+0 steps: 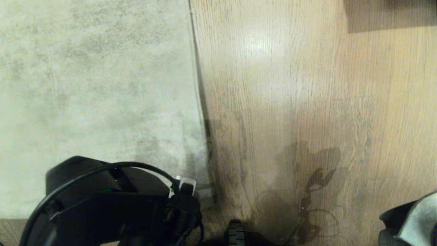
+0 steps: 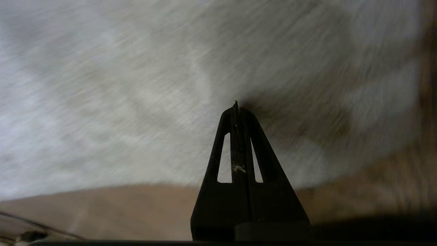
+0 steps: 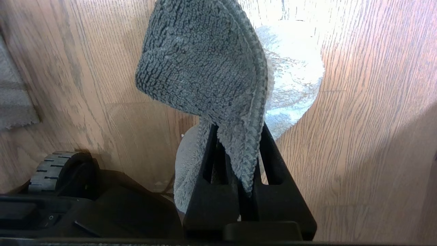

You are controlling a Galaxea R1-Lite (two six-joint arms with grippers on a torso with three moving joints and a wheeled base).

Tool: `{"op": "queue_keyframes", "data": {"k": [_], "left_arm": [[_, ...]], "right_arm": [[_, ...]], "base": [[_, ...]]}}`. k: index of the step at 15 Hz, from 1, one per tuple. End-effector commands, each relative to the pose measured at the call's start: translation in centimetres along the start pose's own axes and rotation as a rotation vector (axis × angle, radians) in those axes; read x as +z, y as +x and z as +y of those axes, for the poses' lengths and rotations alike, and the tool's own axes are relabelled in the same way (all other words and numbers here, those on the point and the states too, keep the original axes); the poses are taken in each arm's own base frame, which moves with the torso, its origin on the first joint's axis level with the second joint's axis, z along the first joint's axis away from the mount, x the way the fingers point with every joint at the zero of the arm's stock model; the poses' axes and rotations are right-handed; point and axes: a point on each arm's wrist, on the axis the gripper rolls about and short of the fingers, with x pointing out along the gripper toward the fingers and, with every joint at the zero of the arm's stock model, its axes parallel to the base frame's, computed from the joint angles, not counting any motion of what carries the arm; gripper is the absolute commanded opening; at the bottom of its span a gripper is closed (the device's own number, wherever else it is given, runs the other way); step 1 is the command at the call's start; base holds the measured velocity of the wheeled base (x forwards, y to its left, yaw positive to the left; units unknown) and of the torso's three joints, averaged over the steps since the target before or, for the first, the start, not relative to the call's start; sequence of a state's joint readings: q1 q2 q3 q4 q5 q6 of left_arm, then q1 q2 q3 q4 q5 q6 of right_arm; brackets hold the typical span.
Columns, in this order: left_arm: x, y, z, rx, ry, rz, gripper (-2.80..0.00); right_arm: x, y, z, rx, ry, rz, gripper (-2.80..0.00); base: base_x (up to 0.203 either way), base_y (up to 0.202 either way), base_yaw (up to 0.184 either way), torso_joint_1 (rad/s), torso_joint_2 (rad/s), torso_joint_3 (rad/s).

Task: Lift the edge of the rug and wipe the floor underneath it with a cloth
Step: Lay down the carpet

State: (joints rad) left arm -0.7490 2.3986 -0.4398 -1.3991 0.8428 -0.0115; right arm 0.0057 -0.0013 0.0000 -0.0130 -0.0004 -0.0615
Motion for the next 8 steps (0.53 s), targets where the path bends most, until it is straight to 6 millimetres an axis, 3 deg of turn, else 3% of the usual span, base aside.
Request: {"op": "queue_keyframes", "data": {"k": [1, 5, 8], "left_arm": [[0.0, 2.6, -2.1, 0.007, -0.015, -0.002, -2.80], [2.7, 6.2, -4.8, 0.022, -0.098, -0.090, -2.80], [5.0, 7.7, -5.4, 0.016, -0.131, -0.164, -2.80]], "right_arm": [[0.0, 0.0, 0.0, 0.001, 0.000, 0.000, -2.80], [0.0, 0.0, 0.0, 0.001, -0.001, 0.000, -2.80], [0.0, 0.0, 0.0, 0.001, -0.001, 0.000, -2.80]], "base": [[0.000, 0.000, 0.000, 0.000, 0.00, 0.000], [0.000, 0.000, 0.000, 0.000, 0.00, 0.000], [0.000, 0.000, 0.000, 0.000, 0.00, 0.000]]}}
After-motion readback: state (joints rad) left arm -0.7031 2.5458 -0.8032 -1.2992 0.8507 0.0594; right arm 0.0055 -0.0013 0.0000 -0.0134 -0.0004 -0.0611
